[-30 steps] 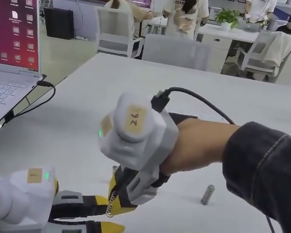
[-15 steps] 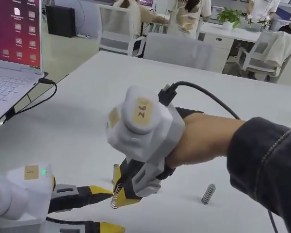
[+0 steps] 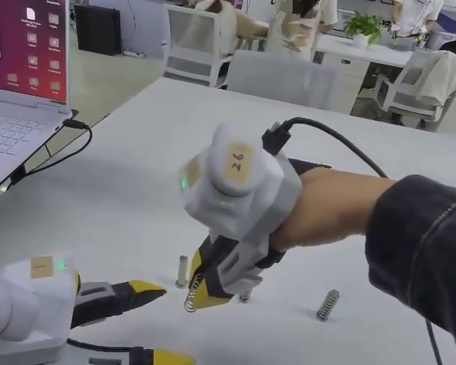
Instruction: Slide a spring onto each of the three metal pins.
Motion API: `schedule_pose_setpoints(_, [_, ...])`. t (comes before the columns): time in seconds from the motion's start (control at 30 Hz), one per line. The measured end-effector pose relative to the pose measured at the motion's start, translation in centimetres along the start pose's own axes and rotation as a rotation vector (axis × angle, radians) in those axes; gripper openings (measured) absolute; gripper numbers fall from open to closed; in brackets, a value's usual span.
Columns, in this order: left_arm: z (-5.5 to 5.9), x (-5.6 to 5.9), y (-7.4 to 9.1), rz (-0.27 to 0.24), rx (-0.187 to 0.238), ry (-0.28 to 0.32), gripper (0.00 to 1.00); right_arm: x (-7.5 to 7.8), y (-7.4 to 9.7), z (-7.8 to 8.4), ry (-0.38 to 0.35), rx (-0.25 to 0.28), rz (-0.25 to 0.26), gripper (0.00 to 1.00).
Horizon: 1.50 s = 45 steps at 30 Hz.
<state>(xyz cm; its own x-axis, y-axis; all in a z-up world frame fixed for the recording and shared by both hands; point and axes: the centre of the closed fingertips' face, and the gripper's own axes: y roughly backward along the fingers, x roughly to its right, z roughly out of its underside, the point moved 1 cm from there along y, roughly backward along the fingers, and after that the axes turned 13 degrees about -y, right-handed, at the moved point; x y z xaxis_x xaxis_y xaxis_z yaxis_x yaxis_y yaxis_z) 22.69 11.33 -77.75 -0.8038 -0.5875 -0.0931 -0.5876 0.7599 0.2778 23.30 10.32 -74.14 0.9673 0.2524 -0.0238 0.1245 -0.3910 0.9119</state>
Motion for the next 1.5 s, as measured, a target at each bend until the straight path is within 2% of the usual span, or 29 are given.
schedule_pose_setpoints(0.27, [0.1,-0.4,0.1,-0.027,0.013,0.022,0.67,1.4,0.5,0.3,-0.018,-0.004,0.027,0.08])
schedule_pose_setpoints(0.57, [0.4,-0.6,0.4,-0.042,0.014,0.030,0.72,2.6,0.8,0.3,-0.028,-0.009,0.053,0.08])
schedule_pose_setpoints(0.83, [0.6,-0.6,0.6,-0.050,0.015,0.036,0.72,3.6,0.7,0.5,-0.039,-0.021,0.069,0.08])
schedule_pose_setpoints(1.13, [0.8,-0.5,0.8,-0.055,0.015,0.037,0.73,5.8,0.2,0.8,-0.078,-0.037,0.083,0.09])
schedule_pose_setpoints(1.5, [1.1,-0.6,1.0,-0.066,0.015,0.041,0.73,7.7,-0.6,0.4,-0.108,-0.022,0.100,0.09])
